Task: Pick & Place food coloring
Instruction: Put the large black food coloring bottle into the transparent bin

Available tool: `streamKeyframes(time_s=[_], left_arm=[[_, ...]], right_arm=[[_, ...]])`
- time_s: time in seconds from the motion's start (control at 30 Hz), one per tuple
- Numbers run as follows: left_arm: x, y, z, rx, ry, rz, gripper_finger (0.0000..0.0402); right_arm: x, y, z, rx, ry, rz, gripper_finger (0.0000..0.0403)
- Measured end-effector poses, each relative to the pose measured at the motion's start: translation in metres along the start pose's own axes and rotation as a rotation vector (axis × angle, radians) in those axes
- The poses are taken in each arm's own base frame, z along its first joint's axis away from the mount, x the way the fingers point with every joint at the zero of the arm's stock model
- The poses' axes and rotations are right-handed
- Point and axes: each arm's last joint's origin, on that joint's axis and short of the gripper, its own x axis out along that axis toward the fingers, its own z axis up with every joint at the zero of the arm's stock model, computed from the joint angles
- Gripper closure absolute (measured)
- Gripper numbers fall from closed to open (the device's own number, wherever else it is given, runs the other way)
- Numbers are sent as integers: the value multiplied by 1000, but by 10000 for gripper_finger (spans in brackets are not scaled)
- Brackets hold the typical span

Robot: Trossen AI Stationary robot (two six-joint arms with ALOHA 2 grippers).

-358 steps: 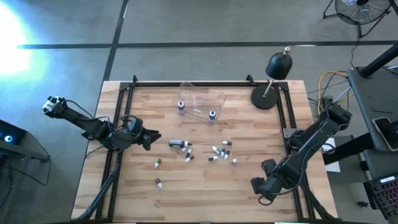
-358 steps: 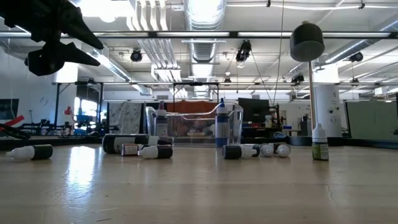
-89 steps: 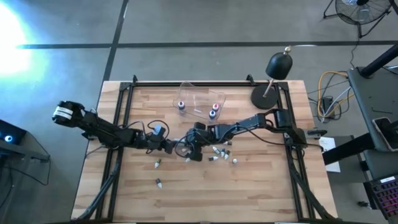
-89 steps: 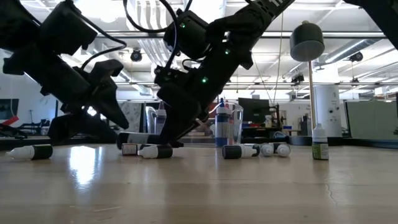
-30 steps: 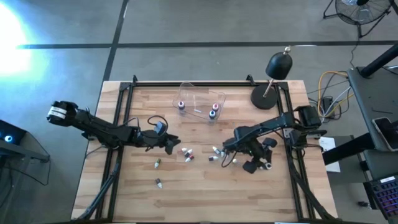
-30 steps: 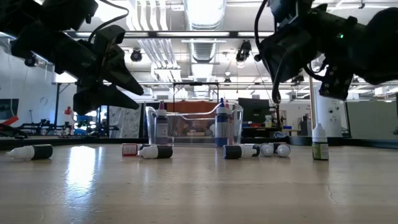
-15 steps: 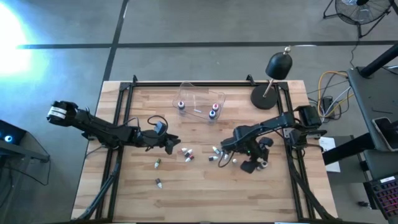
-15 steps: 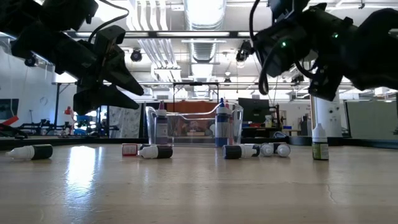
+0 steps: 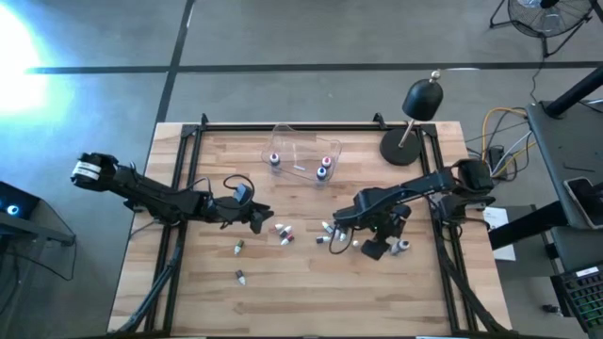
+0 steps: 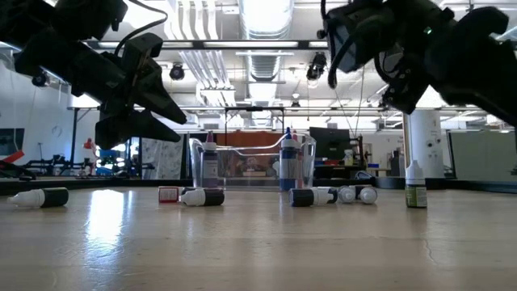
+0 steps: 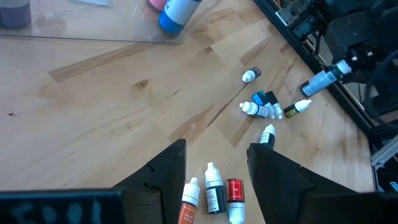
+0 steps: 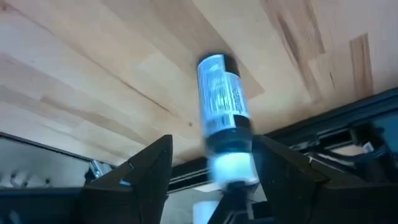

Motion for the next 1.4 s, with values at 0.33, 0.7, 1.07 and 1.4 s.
streamKeyframes(time_s=[0.33, 0.7, 1.07, 1.4], left_arm=[[0, 0, 0, -1, 2, -1, 255], [0, 0, 0, -10, 12, -4, 255], [0, 1, -1, -2, 19, 5, 255], [0, 1, -1, -5, 19, 5, 255]], right_arm=[[-9, -3, -29, 148, -120, -38, 177], [-20, -35, -91, 655, -309, 187, 177], [14, -30, -98, 703, -317, 361, 177], [27, -30, -93, 710, -337, 249, 179]])
